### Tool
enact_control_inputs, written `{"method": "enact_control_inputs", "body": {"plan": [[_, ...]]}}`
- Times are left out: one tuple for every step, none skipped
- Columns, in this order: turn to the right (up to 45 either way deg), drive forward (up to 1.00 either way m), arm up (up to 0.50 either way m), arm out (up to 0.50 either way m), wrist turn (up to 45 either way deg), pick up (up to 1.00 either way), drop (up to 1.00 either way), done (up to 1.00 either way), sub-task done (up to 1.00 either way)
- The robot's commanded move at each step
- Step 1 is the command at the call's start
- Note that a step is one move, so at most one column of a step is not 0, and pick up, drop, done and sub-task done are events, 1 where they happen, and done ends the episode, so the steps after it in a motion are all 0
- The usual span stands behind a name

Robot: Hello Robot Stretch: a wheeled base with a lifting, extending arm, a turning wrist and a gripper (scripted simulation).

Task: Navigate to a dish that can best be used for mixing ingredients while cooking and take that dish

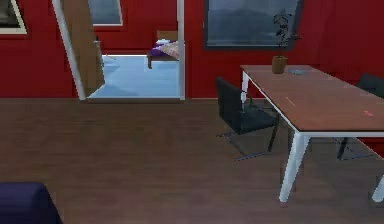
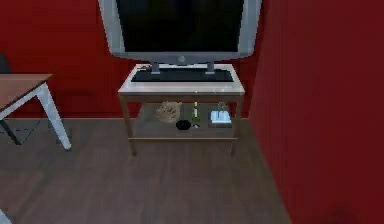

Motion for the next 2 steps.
{"method": "enact_control_inputs", "body": {"plan": [[-9.0,0.0,0.0,0.0,0.0,0.0,0.0,0.0,0.0],[0.0,0.95,0.0,0.0,0.0,0.0,0.0,0.0,0.0]]}}
